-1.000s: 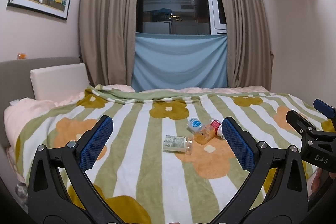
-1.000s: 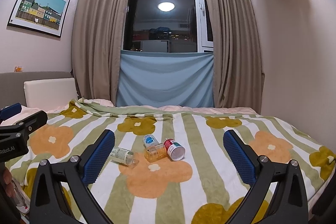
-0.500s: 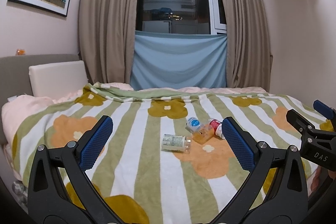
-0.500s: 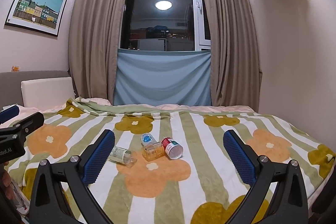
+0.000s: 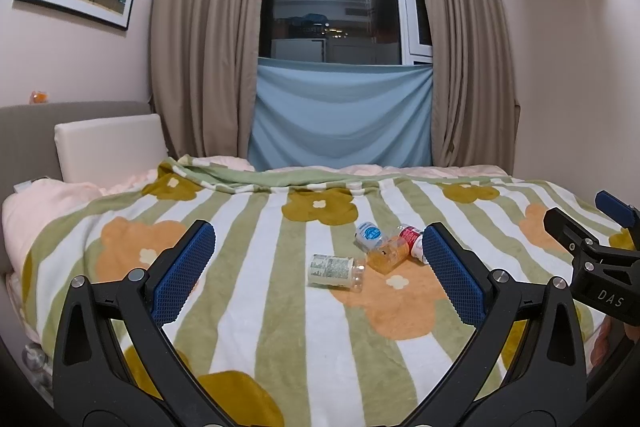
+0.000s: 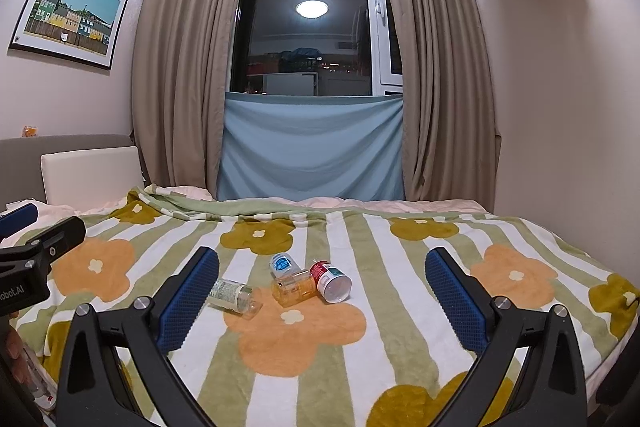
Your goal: Flip cup upside down
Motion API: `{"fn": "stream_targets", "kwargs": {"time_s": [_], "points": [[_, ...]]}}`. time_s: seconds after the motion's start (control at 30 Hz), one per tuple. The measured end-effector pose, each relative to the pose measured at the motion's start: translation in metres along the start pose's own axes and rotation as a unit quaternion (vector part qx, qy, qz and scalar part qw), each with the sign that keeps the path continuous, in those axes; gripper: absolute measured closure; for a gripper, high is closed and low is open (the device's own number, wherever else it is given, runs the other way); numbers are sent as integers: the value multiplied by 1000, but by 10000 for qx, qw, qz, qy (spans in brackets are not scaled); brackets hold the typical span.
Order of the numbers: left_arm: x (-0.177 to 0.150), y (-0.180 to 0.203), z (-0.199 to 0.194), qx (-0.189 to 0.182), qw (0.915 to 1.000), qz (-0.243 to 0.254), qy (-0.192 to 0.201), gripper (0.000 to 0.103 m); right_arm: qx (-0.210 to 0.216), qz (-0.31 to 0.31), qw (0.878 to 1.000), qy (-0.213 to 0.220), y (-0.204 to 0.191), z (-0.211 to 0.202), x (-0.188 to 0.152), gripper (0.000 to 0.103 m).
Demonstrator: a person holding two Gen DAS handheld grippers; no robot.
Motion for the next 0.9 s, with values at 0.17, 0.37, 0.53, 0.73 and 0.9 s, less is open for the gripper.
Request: {"fn": "stream_targets", "kwargs": {"time_s": [0.17, 0.37, 0.53, 0.73, 0.9], "points": [[-1, 0, 0, 0, 10000, 1, -10, 0, 9, -2, 10000, -12, -1, 1, -2, 0], [-8, -1, 10, -14, 9999, -10, -110, 0, 4, -43, 9999, -118, -9, 9, -12, 0], [-19, -6, 30, 6, 9993, -28, -370, 0, 50, -135, 9993, -350, -10, 32, -23, 0], [-45, -15, 75, 10, 9953, -17, -973, 0, 382, -850, 9907, -993, -13, 100, -39, 0], [-68, -25, 113, 125, 9894, 103, -1444, 0, 1130, -1853, 9639, -1540, -24, 168, -59, 0]]}}
Point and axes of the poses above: each gripper's, at about its wrist camera, not at the fingertips, and z roughly the way its jaws point, y to its right, x to its top, the point moved 8 cm from there along z, roughly the way its jaws point, and after that the axes turned 5 degrees about z, right-handed, at the moved point
